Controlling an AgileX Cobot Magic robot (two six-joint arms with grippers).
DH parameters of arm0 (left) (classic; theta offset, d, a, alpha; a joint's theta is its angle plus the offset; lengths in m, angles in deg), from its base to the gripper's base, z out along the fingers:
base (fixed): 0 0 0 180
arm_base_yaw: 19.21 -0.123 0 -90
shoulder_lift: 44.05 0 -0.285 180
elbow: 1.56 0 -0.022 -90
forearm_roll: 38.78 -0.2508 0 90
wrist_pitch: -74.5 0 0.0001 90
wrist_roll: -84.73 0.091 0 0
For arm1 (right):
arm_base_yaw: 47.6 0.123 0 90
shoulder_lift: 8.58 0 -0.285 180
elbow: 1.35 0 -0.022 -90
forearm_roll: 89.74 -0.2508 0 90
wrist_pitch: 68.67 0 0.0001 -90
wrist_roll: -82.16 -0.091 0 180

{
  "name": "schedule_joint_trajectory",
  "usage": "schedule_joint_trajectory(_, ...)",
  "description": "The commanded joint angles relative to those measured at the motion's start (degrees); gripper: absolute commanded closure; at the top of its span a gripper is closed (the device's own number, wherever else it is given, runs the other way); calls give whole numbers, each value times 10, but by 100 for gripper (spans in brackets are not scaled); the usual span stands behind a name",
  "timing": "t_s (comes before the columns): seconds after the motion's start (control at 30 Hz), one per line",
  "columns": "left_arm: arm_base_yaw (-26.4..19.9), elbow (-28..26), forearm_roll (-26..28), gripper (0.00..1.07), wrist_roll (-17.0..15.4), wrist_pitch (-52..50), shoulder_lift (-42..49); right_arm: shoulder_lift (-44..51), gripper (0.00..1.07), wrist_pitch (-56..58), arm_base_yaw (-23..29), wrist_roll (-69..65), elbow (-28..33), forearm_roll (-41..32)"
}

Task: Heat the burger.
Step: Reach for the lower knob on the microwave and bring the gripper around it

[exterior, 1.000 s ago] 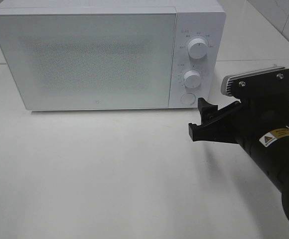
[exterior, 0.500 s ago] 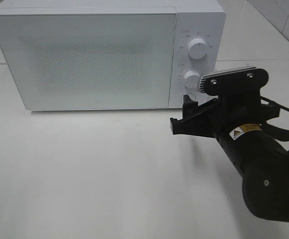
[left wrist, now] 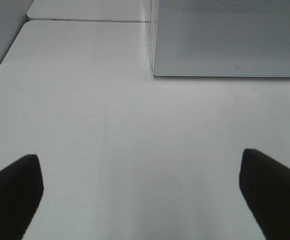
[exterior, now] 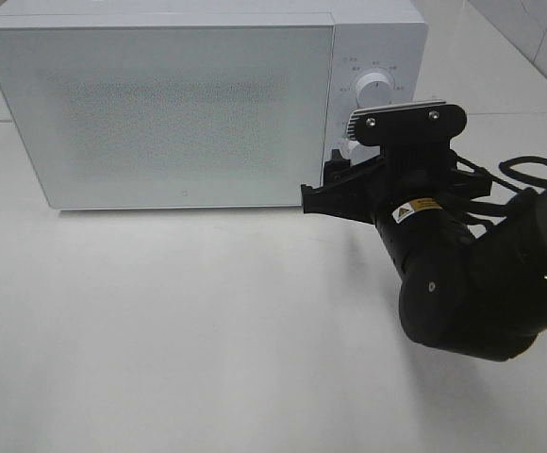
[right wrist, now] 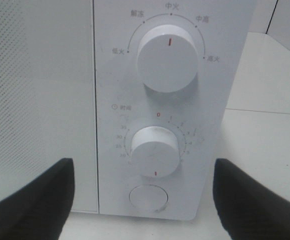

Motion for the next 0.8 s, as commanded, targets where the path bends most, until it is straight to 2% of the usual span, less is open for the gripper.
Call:
schedule_joint_trajectory(0.03,-3,1,3,6,-2,-6,14,-15,34,-13,-21,-18,-23,21)
schedule_joint_trajectory(0.23,-3,1,3,6,-2,-6,14,-37,34,-1,-48,-27,-57,35)
schedule_joint_trajectory(0.8,-3,1,3,6,-2,-6,14,-100,34,20,-79,-45,-120,47)
